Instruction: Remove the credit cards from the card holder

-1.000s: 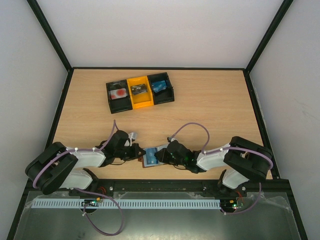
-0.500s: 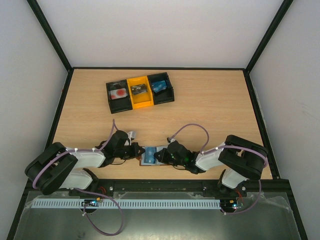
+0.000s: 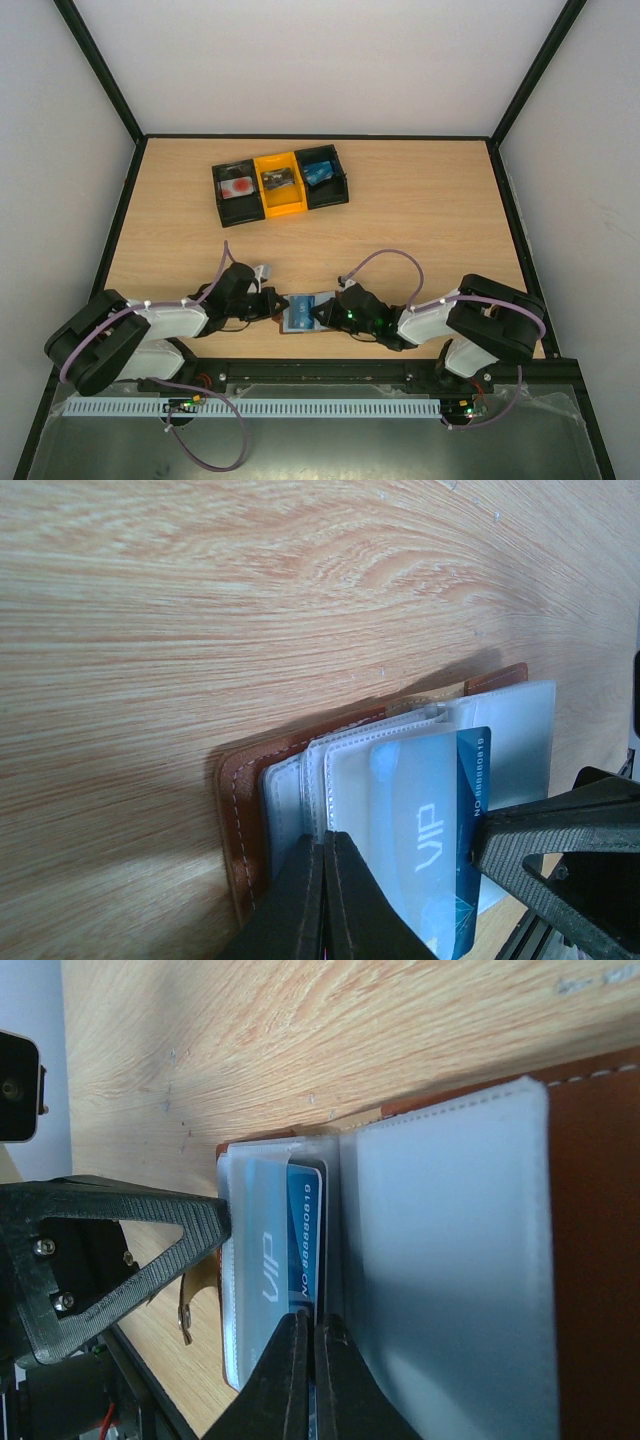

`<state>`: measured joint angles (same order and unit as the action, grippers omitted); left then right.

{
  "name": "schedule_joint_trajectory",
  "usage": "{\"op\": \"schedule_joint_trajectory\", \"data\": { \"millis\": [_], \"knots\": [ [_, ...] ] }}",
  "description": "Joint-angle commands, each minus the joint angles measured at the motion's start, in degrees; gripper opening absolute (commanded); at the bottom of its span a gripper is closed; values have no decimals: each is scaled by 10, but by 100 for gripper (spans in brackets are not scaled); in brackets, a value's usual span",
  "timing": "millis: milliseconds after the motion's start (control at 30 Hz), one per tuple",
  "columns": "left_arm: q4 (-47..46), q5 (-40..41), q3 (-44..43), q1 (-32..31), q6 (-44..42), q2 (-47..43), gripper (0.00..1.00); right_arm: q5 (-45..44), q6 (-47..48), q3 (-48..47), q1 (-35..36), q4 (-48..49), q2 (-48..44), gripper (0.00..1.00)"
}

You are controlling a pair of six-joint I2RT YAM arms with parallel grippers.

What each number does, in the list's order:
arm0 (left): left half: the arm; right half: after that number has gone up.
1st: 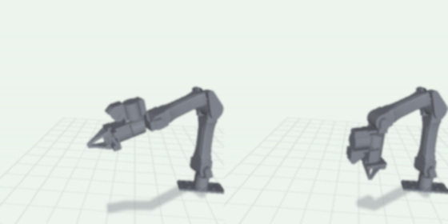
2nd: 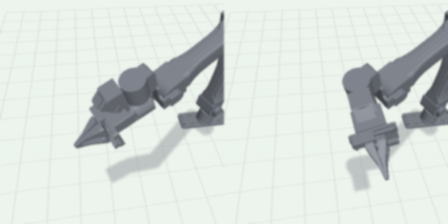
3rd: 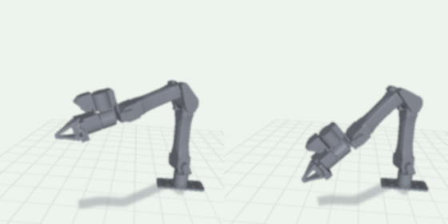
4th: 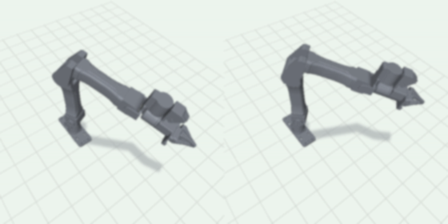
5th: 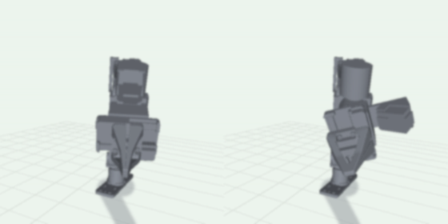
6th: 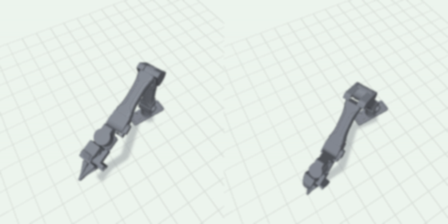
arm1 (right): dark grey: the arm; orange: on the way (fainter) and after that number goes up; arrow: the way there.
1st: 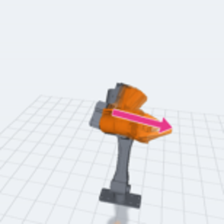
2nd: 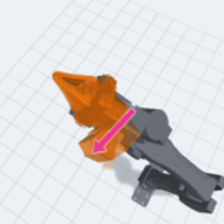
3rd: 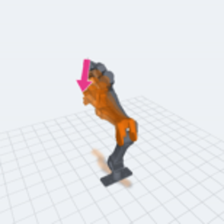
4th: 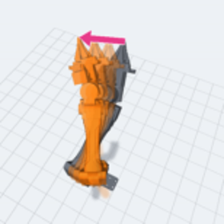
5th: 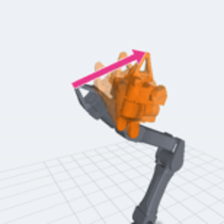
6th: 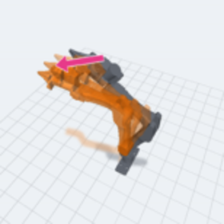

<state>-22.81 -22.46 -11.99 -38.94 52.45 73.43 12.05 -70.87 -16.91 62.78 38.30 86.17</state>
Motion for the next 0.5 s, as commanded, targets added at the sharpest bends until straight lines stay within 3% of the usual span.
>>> {"op": "schedule_joint_trajectory", "data": {
  "millis": [0, 467],
  "knots": [
    [51, 10, 14, -3, -13, -3, 2, -27, -7, 14, 5, -4, -26, 2],
    [56, 9, 18, -3, -11, -18, 2, -29, -15, 13, 5, -6, -24, 2]
  ]
}}
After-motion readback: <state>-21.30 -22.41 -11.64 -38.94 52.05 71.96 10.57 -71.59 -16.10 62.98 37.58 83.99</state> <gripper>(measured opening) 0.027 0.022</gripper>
